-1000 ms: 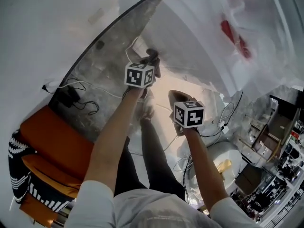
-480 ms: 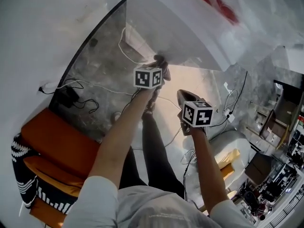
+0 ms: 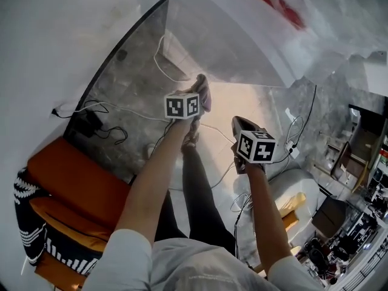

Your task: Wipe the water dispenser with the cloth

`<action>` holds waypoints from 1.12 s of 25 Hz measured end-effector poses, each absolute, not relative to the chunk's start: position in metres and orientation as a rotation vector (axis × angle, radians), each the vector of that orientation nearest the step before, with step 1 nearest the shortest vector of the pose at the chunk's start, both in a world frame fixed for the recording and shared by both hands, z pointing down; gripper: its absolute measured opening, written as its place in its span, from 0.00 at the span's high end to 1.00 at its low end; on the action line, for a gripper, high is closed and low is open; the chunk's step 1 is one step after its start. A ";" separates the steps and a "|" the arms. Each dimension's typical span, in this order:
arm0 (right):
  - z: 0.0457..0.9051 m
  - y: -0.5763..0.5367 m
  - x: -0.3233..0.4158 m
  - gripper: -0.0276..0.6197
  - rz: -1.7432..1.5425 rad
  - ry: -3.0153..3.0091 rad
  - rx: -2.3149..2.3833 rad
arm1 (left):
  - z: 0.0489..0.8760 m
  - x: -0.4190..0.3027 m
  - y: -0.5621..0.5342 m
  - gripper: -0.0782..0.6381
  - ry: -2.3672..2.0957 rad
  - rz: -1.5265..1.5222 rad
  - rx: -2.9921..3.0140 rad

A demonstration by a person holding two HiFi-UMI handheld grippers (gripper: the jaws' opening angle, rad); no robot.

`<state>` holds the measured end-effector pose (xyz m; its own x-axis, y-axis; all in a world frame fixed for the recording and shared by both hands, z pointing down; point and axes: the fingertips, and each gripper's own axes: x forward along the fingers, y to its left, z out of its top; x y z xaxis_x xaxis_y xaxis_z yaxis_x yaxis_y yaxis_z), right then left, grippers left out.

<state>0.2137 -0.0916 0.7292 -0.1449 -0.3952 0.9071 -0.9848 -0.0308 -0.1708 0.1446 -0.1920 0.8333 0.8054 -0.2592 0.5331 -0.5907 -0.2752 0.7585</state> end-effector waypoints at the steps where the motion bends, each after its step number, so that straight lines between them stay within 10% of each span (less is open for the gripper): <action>1: 0.730 -0.097 0.208 0.93 1.155 -1.612 1.459 | 0.838 0.130 -0.195 0.78 -0.676 0.375 1.850; 14: 0.781 -0.170 0.118 0.93 1.062 -1.794 1.229 | 0.892 -0.009 -0.268 0.78 -1.053 0.394 1.817; 28: 0.897 -0.219 0.091 0.93 0.907 -1.899 1.079 | 1.005 0.013 -0.343 0.78 -1.090 0.464 1.963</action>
<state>0.0908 -0.2186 0.8967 -0.3565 -0.3588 0.8626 -0.8966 0.3909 -0.2080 0.0130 -0.3431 1.0055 0.5566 -0.5244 0.6444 -0.8279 -0.2858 0.4826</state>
